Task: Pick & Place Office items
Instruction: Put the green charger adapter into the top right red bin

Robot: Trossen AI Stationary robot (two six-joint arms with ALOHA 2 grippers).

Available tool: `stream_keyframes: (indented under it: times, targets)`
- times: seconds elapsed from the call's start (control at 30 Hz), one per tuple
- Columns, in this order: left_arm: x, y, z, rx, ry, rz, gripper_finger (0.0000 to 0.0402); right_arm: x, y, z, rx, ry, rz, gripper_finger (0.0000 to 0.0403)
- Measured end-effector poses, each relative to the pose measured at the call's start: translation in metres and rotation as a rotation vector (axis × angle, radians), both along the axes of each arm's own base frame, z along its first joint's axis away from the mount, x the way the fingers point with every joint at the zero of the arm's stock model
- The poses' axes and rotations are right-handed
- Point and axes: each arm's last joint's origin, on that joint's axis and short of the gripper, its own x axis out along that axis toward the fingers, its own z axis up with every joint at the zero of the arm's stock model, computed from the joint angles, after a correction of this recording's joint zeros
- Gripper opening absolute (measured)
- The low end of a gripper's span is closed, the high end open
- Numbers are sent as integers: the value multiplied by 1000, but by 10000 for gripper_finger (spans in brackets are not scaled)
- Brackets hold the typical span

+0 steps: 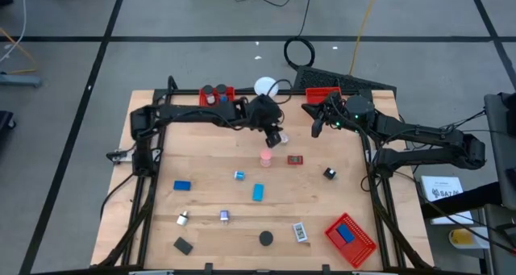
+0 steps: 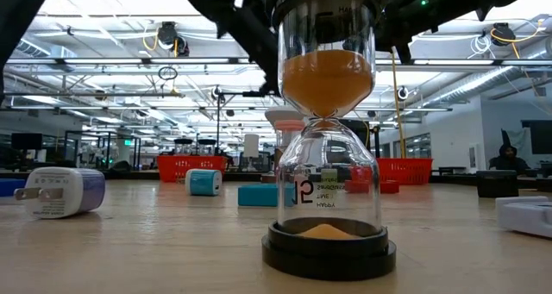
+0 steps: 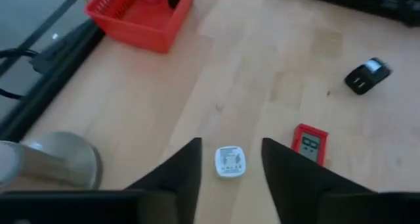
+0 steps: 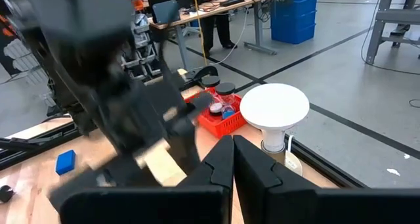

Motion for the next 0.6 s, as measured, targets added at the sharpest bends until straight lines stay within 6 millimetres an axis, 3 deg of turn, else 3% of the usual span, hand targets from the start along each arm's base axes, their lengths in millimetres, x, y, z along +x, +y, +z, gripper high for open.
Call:
stream_keyframes:
  times: [0.13, 0.27, 0.6]
  targets:
    - [-16, -4, 13, 6, -26, 0, 81, 0, 0, 0, 1, 2, 0, 0]
    - [-37, -8, 13, -10, -41, 19, 16, 0, 0, -1, 4, 5, -1, 0]
    - [-111, -25, -6, -84, -289, 108, 4, 3, -1, -4, 103, -24, -22, 0]
